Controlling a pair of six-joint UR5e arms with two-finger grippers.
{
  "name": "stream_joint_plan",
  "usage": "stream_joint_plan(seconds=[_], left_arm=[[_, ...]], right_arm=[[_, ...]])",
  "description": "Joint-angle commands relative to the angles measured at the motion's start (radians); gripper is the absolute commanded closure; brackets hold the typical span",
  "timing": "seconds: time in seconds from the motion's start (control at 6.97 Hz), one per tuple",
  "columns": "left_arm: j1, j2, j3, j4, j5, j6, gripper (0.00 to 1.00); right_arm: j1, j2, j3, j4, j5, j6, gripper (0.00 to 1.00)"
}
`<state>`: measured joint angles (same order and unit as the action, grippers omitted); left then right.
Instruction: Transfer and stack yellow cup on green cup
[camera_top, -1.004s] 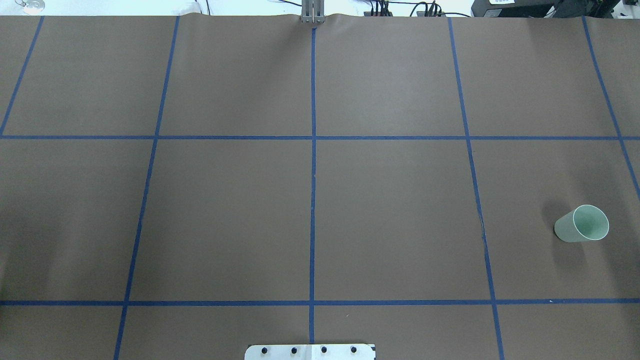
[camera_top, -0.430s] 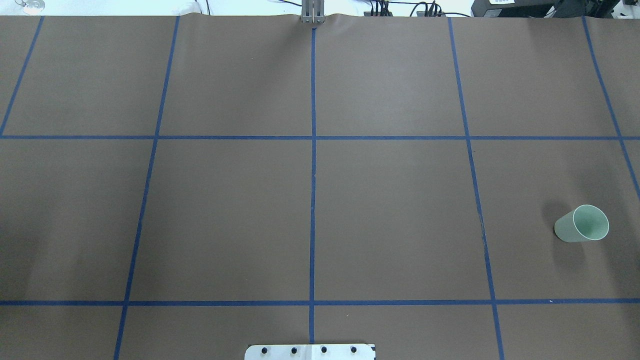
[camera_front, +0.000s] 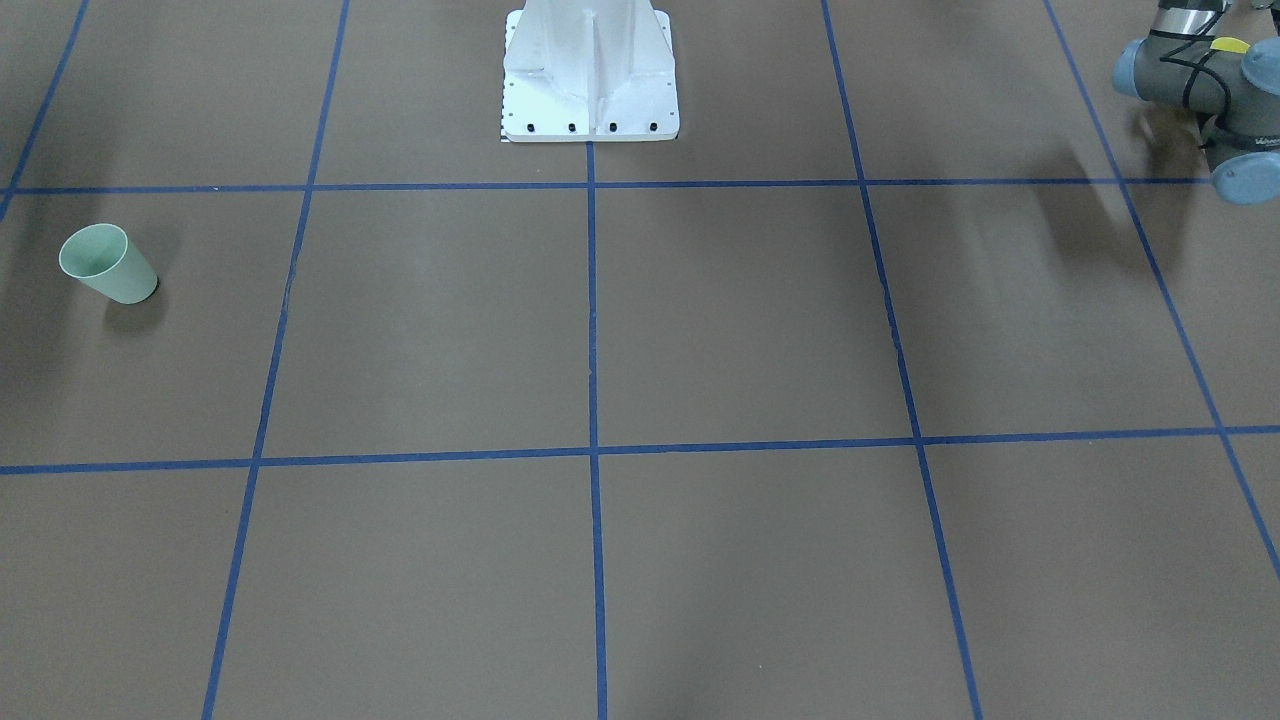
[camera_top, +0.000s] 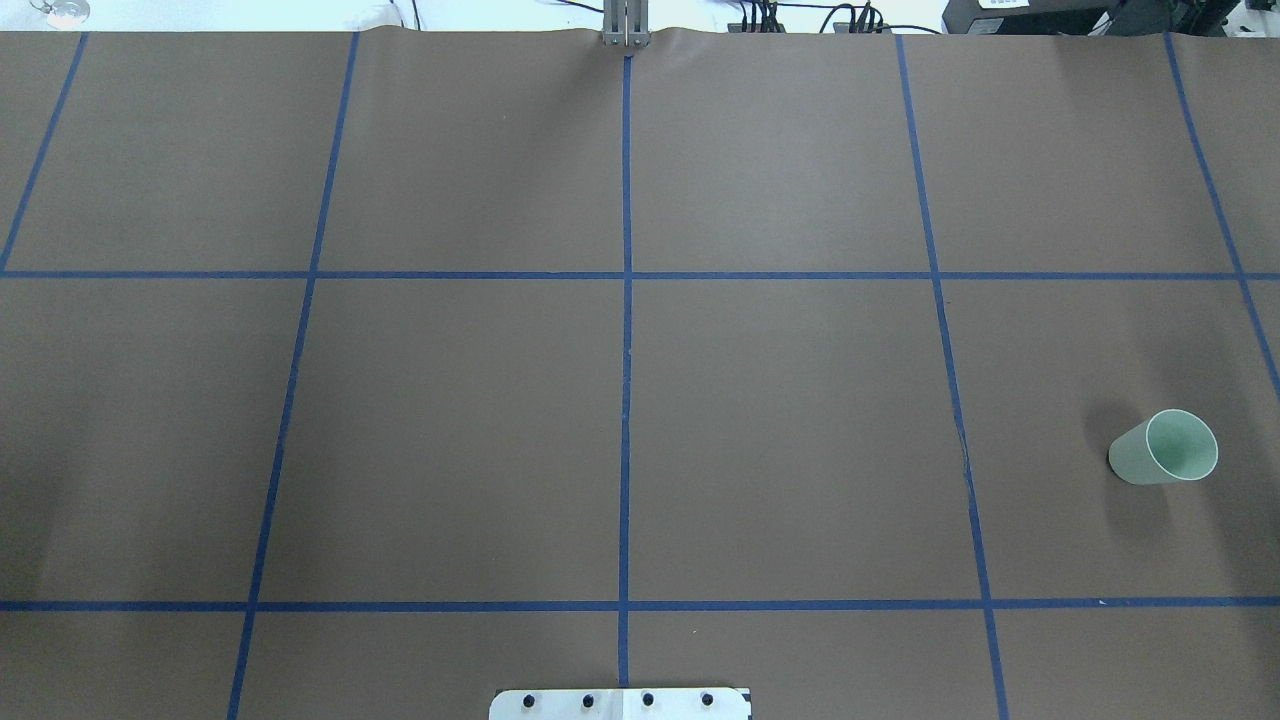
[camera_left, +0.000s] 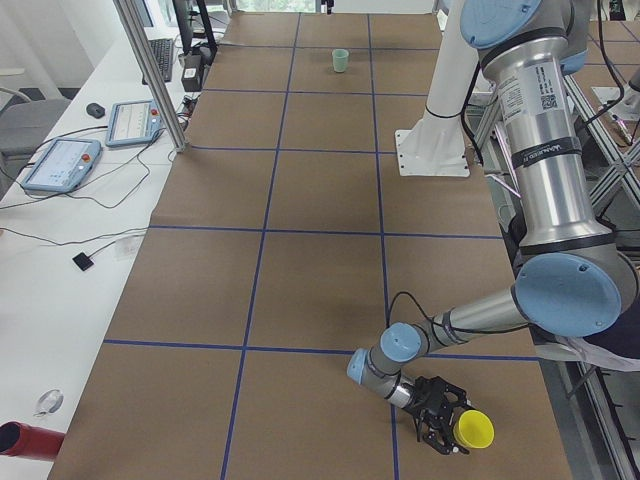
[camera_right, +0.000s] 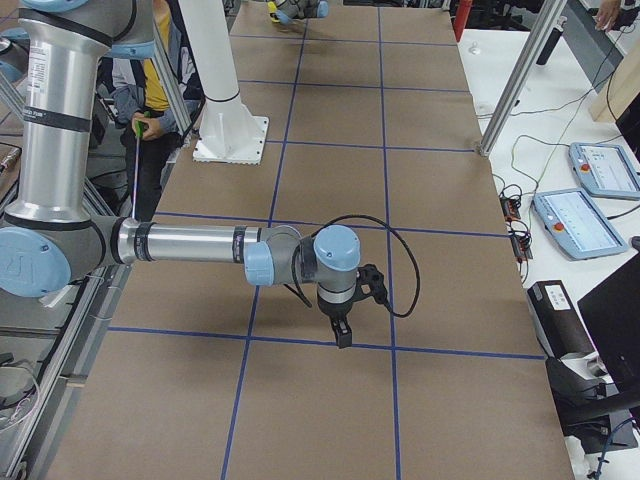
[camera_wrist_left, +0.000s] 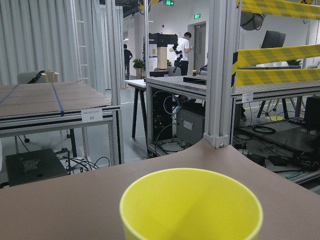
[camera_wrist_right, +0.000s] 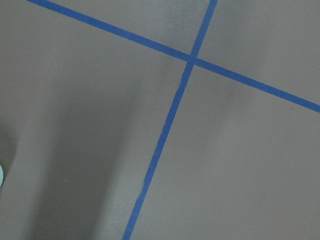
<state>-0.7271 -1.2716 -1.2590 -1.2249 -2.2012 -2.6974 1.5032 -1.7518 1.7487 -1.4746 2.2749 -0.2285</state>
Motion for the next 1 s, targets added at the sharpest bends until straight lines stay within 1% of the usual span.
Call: stream_joint_plan(seconds=[0.0,0.14,0.29,0.43,0.57,0.72,0.86], left_arm=[[0.0,0.0,0.033,-0.021,-0.002,-0.005,0.0],[0.002,0.0,0.044,-0.022,-0.002,-0.005,0.01],[0.002,0.0,0.046,-0.021,0.001,-0.007,0.16],[0.006,-0.002,0.044,-0.021,0.006,-0.005,0.55],[0.008,-0.002,0.044,-0.019,0.014,0.005,0.72],[0.008,-0.002,0.04,-0.013,0.015,0.03,0.8],[0.012,0.0,0.036,0.004,0.037,0.086,0.83]], right_arm=[[-0.003,0.0,-0.002,0.0,0.0,0.0,0.0],[-0.003,-0.002,-0.002,0.0,0.0,0.0,0.0],[-0.004,-0.002,-0.002,0.0,0.0,0.0,0.0],[-0.004,0.0,-0.005,-0.001,0.0,0.001,0.0],[-0.004,-0.002,-0.006,-0.001,0.0,0.002,0.0],[-0.004,-0.002,-0.006,-0.001,-0.003,0.002,0.0],[-0.004,-0.002,-0.006,-0.001,-0.003,0.003,0.0]])
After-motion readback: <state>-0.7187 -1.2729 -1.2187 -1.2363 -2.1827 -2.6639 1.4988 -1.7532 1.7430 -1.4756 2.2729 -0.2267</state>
